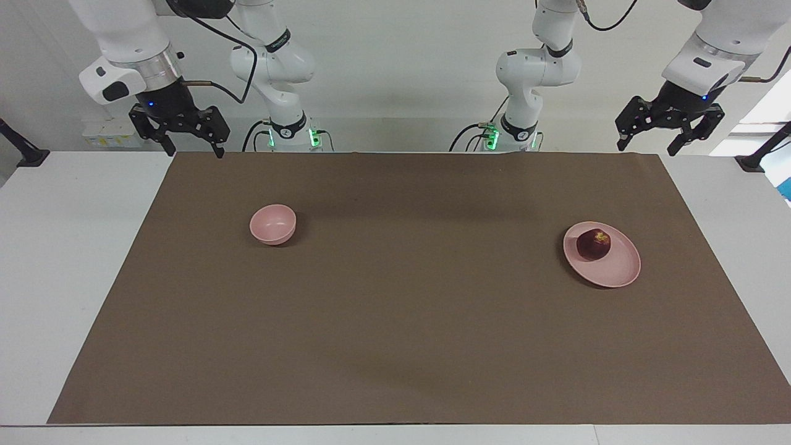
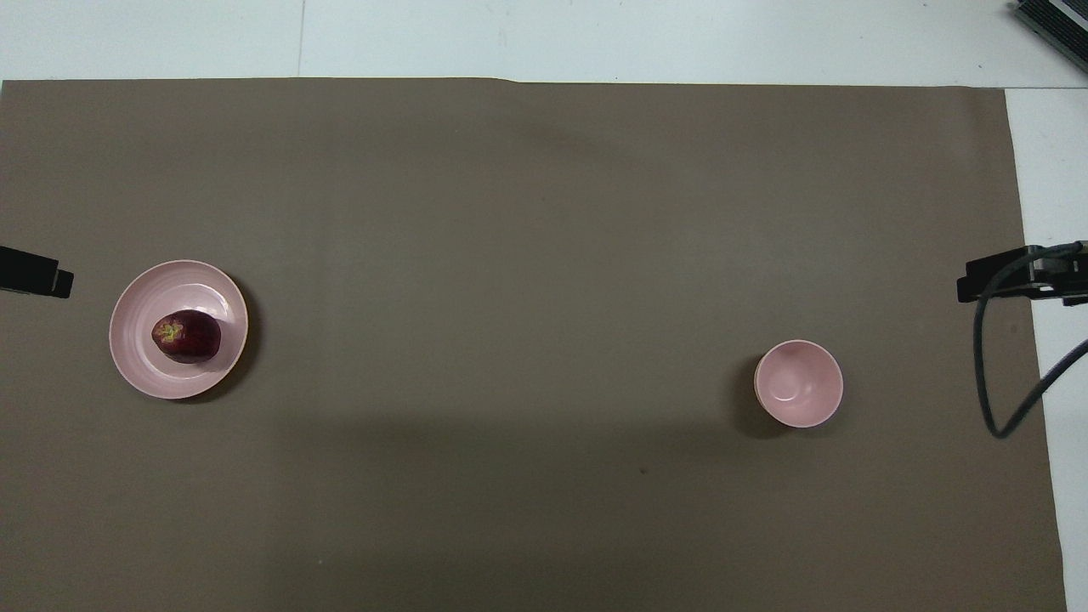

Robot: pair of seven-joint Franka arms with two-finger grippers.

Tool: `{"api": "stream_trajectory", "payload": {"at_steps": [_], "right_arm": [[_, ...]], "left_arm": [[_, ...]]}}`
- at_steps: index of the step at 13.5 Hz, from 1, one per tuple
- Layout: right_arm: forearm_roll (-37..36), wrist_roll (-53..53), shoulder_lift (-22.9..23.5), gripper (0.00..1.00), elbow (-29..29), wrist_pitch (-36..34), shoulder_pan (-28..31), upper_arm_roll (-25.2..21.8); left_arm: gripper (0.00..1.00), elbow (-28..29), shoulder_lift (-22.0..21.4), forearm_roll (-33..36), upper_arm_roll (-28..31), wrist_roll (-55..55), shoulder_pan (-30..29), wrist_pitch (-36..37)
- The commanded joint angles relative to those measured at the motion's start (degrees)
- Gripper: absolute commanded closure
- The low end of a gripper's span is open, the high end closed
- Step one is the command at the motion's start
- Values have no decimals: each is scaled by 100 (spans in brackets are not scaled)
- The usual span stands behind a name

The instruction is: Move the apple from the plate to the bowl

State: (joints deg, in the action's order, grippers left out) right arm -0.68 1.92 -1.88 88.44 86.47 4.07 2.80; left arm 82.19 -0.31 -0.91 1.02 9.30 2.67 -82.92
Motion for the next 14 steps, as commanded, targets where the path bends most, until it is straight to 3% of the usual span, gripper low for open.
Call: {"api": "stream_trajectory", "payload": {"at_steps": [1, 10, 14], "right_arm": [[77, 19, -102, 0, 77, -17, 93, 72], [121, 501, -49, 0, 235, 264, -12, 133], [305, 1423, -14, 0, 622, 800, -336, 142]], "left_arm": [[0, 192, -162, 55, 12, -16, 14, -57], [0, 201, -162, 47, -5, -7, 67, -83], [0, 718, -189, 47, 4, 46, 23, -846]]}}
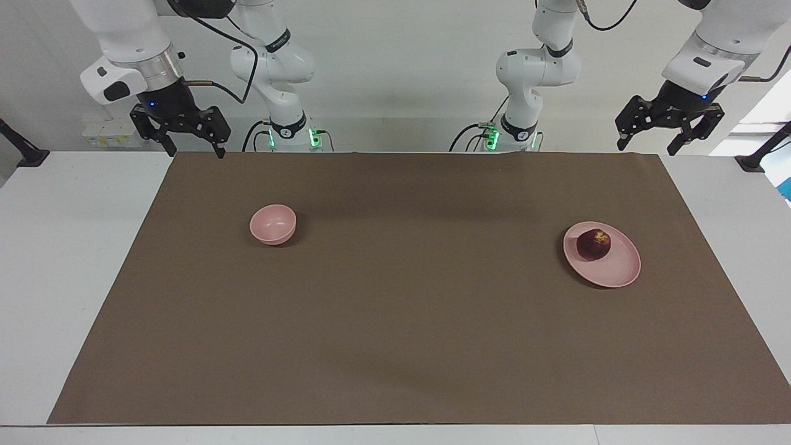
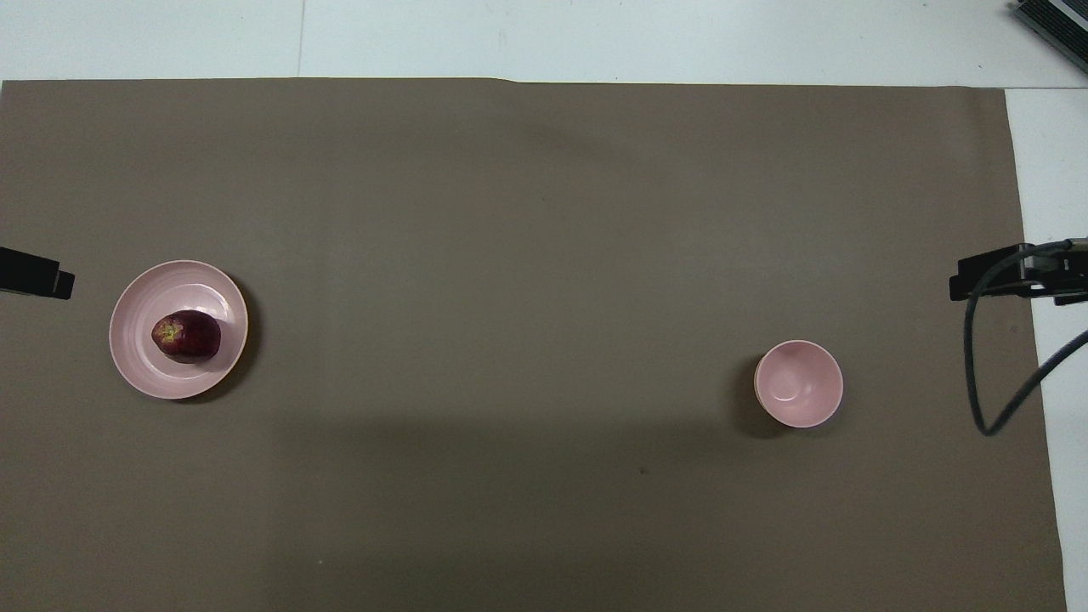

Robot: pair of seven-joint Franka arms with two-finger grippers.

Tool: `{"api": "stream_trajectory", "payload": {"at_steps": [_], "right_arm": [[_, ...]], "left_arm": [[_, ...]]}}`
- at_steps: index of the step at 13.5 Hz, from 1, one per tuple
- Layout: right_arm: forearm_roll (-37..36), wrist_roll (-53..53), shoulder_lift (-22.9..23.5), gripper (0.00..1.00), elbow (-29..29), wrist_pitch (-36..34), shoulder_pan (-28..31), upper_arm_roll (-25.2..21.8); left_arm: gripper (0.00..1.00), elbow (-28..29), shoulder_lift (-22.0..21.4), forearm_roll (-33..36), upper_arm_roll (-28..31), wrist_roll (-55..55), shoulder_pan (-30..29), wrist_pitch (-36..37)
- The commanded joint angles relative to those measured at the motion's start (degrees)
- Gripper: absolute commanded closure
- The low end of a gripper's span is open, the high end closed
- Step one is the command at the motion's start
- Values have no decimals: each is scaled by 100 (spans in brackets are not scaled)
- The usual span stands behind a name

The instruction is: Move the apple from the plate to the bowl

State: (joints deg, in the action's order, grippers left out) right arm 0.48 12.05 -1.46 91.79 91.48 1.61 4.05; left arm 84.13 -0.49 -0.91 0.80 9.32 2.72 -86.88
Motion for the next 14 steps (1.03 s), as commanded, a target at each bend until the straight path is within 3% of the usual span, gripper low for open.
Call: {"api": "stream_trajectory", "payload": {"at_steps": [1, 7, 10, 14], "right_arm": [[206, 560, 13, 0, 296, 335, -187, 16], [224, 2132, 497, 0, 401, 783, -705, 16], [575, 2976, 734, 0, 541, 1161, -1013, 16], [926, 3856, 902, 0, 918, 1862, -1488, 16]], "left_arm": [[0, 743, -162, 38, 25, 113, 10, -714], [0, 2342, -162, 38, 34, 421, -166, -2358], [0, 3133, -179, 21, 25, 501, -368, -3060], [0, 3696, 65, -304, 34, 501, -535, -3957]]}}
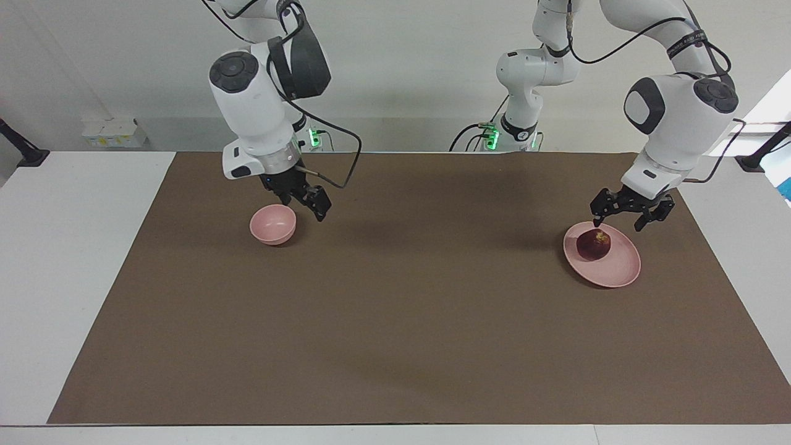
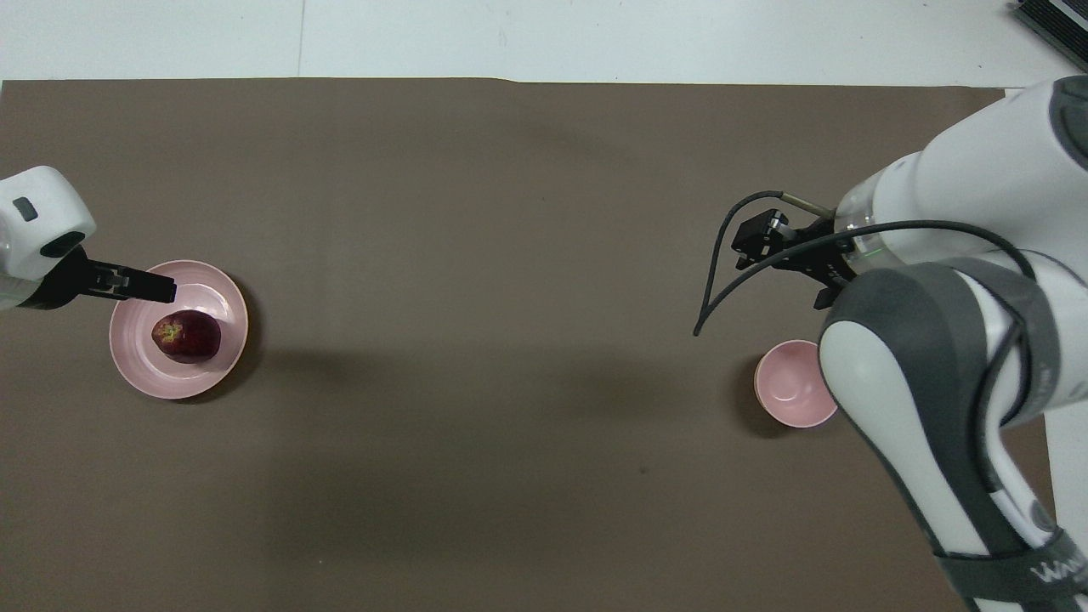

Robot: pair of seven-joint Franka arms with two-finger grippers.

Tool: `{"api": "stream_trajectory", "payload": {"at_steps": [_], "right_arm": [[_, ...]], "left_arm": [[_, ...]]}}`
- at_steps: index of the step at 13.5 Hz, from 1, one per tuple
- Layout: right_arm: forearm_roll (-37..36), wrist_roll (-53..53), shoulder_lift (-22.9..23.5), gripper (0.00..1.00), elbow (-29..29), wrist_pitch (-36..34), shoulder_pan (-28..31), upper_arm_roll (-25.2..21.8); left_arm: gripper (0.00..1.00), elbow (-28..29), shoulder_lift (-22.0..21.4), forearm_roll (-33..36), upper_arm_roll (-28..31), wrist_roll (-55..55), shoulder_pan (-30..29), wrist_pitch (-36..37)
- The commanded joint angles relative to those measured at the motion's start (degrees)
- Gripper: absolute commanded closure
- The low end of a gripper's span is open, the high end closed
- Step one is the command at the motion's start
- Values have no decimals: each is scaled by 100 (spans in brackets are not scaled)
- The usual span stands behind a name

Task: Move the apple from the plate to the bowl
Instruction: 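Lower the left gripper onto the red apple on the pink plate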

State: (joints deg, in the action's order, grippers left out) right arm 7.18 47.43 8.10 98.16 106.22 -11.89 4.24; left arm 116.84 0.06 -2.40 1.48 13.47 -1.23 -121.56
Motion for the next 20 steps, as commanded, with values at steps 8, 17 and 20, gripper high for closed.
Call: {"api": "stream_trajectory", "payload": {"at_steps": [8, 17, 20], "right_arm": [[897, 1531, 394, 0, 607, 1436, -805, 7], [1970, 2103, 860, 0, 485, 2360, -1500, 7], [2243, 2437, 887, 0, 397, 2543, -1545, 7]], "left_arm": [[7, 1375, 223, -164, -34, 85, -202, -1870], [98, 1106, 258, -164, -42, 33, -150, -1978], [98, 771, 4, -173, -112, -125, -97, -1487]]}}
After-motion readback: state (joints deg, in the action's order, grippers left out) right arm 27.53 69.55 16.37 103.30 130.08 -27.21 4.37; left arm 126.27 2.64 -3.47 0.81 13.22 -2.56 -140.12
